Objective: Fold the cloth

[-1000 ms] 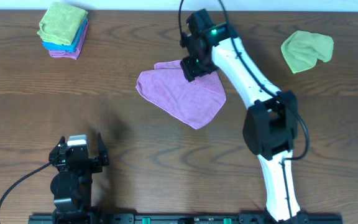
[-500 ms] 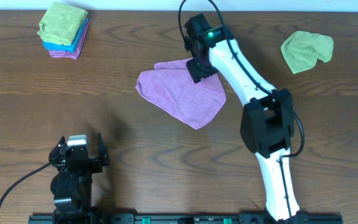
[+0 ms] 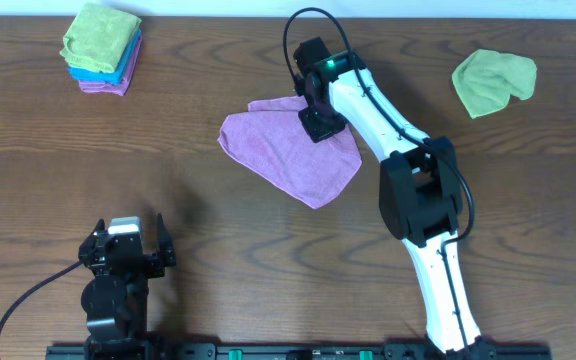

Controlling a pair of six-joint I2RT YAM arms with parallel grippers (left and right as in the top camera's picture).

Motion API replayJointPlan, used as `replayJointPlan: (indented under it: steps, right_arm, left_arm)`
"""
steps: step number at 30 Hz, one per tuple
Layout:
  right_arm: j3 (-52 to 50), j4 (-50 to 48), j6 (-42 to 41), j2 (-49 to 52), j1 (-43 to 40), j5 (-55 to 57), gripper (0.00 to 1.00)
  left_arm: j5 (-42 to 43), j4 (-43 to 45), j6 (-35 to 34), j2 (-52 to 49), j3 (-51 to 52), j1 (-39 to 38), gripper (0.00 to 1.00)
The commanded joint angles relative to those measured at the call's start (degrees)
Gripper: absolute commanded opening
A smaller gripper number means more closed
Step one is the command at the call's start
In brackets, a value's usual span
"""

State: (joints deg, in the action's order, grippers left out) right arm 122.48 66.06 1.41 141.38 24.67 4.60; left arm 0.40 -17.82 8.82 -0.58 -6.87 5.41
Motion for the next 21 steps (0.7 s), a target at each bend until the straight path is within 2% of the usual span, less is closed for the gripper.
replayJointPlan:
  steps: [1,6,13,15,17,18,19,21]
  right_arm:
    - [0.33,0.46,-3.23,-0.39,-0.07,2.34,0.01]
    - [0.85,0.94,-4.2,-2.49,-0.5,3.41,0.01]
    - [0.87,1.79,-10.19,-5.99,-4.33,12.9,0.01]
    - [0.85,3.5,-15.02,-6.03,-7.19,14.93,0.01]
    - [0.83,5.31,-24.15,-6.03,-11.17,17.38,0.01]
    - [0.83,5.29,-29.09,-6.03,-13.51,16.94,0.49]
    - [0.83,4.81,-30.71,-6.03,-15.37,14.03,0.85]
    - [0.85,4.66,-29.27,-6.03,-17.94,7.76,0.95]
  left_arm:
    - [-0.83,-0.55,-0.26,0.33,1.31,-0.28,0.95]
    - [-0.83,-0.55,-0.26,0.33,1.31,-0.28,0.95]
    - [-0.83,-0.55,-0.26,0.33,1.31,-0.28,0.96]
    - [-0.83,-0.55,-0.26,0.33,1.31,-0.28,0.95]
    - [-0.83,-0.55,-0.26,0.33,1.31,-0.28,0.95]
    - [-0.83,-0.55,-0.26,0.33,1.31,-0.28,0.95]
    - [-0.83,-0.55,-0.24,0.33,1.31,-0.28,0.95]
    - [-0.83,-0.55,-0.26,0.33,1.31,-0.28,0.95]
